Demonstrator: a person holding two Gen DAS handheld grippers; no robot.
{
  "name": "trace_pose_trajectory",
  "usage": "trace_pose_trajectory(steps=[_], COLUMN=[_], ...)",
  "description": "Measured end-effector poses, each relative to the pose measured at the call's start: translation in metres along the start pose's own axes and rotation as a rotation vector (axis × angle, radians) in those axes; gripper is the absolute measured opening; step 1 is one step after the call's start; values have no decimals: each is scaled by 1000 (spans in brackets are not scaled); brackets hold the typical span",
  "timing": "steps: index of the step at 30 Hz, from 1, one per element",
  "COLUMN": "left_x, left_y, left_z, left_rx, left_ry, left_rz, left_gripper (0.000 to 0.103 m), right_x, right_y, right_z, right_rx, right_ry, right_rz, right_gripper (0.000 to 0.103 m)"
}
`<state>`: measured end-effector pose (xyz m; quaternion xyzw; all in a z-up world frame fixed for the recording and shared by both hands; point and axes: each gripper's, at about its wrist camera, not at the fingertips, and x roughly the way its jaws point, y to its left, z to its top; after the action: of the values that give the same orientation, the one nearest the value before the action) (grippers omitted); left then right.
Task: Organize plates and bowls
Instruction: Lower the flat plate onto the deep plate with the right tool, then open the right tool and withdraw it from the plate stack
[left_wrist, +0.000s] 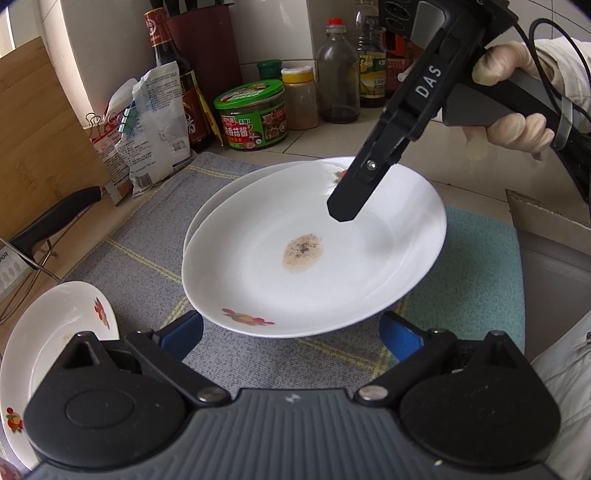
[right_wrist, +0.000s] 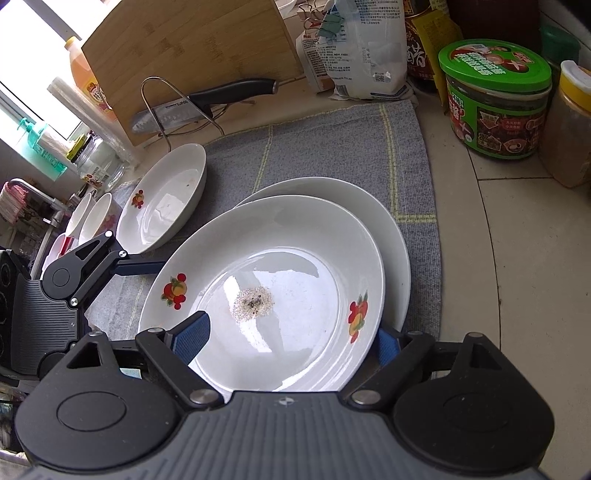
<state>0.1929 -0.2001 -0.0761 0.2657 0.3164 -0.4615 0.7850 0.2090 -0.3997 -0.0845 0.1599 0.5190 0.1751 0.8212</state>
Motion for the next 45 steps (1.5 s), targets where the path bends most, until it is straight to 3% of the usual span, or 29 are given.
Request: trace_pose_trajectory(steps=[25,30,34,42,45], left_x=[-11,-13,-14,-23,-30], left_y=[-4,-5,-6,-7,-3], left_z=[-7,-8,-10,-10,-11], left_rx=[-36,-54,-67,-126,-198], left_ry=[-29,-35,-39,-65,-75], left_rz=[3,8,10,50,84], left_gripper=[101,101,101,102,102], right_x=[-22,-20,-24,-30,-24], right_y=[0,2,5,30,40], right_z=[-10,-12,-12,-10,-14], right_rx=[13,9,-2,-179,-236], right_ry=[-33,-14,-39,-131,-148], right_rz=[-30,-75,-83,-250,-299], right_gripper=[93,93,103,103,103])
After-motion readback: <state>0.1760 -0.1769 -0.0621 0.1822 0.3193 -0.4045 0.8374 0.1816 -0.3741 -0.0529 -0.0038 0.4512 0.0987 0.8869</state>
